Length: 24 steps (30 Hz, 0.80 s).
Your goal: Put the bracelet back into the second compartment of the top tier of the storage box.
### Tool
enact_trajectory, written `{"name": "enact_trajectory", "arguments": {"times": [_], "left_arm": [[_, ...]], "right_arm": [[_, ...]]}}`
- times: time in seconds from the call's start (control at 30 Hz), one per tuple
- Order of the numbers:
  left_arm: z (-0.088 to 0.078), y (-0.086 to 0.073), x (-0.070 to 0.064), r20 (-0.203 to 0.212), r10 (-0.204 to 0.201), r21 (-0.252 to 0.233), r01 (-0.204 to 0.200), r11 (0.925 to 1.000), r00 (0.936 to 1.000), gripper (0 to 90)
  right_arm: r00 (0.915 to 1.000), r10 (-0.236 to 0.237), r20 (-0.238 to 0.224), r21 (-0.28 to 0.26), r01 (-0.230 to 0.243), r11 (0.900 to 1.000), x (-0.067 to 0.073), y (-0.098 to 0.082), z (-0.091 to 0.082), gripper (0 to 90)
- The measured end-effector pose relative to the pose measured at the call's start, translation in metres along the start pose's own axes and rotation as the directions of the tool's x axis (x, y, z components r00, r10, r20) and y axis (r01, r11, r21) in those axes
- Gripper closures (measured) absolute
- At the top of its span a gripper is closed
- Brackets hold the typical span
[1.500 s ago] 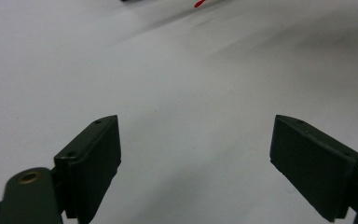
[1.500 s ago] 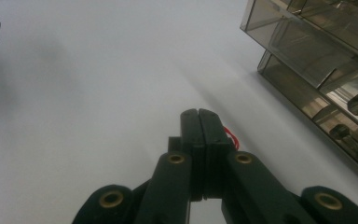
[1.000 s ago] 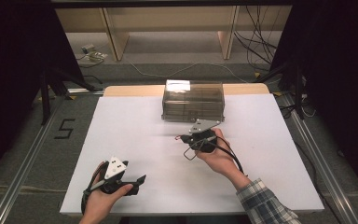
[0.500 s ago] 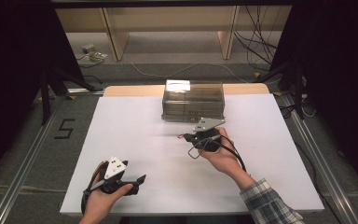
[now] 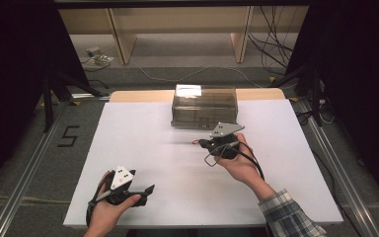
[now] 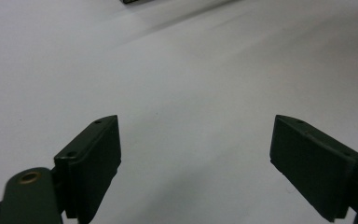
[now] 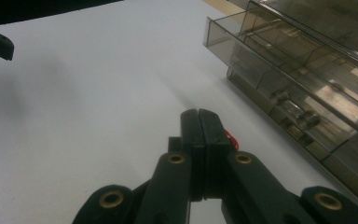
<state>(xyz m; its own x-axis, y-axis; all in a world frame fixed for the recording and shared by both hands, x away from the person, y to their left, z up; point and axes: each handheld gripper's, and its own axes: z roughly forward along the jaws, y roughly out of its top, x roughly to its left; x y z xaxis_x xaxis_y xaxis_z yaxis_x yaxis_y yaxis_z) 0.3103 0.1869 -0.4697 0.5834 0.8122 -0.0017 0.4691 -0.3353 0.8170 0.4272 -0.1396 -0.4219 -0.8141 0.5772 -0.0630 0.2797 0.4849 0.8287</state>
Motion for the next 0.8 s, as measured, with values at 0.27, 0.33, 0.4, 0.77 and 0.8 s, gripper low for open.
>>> {"name": "enact_trajectory", "arguments": {"times": [0.27, 0.33, 0.4, 0.77, 0.8], "left_arm": [[0.0, 0.0, 0.0, -0.001, 0.002, -0.001, -0.002, 1.0, 1.0, 16.2], [0.0, 0.0, 0.0, -0.001, 0.002, 0.0, -0.002, 1.0, 1.0, 16.3], [0.0, 0.0, 0.0, -0.001, 0.002, 0.0, -0.002, 1.0, 1.0, 16.3], [0.0, 0.0, 0.0, 0.0, 0.002, 0.001, -0.002, 1.0, 1.0, 16.3], [0.0, 0.0, 0.0, 0.0, 0.002, 0.0, -0.002, 1.0, 1.0, 16.3]], "right_arm": [[0.9999, 0.009, 0.005, -0.01, -0.008, 1.0, -0.003, 0.001, -0.006, 90.0], [0.9999, 0.011, 0.009, -0.008, -0.011, 1.0, -0.004, 0.002, -0.007, 90.0], [0.9999, 0.01, 0.012, -0.011, -0.01, 1.0, -0.005, 0.003, -0.009, 90.0], [0.9997, 0.016, 0.017, -0.015, -0.016, 1.0, -0.007, 0.004, -0.012, 90.0], [0.9997, 0.016, 0.018, -0.014, -0.016, 1.0, -0.007, 0.004, -0.013, 90.0]]}}
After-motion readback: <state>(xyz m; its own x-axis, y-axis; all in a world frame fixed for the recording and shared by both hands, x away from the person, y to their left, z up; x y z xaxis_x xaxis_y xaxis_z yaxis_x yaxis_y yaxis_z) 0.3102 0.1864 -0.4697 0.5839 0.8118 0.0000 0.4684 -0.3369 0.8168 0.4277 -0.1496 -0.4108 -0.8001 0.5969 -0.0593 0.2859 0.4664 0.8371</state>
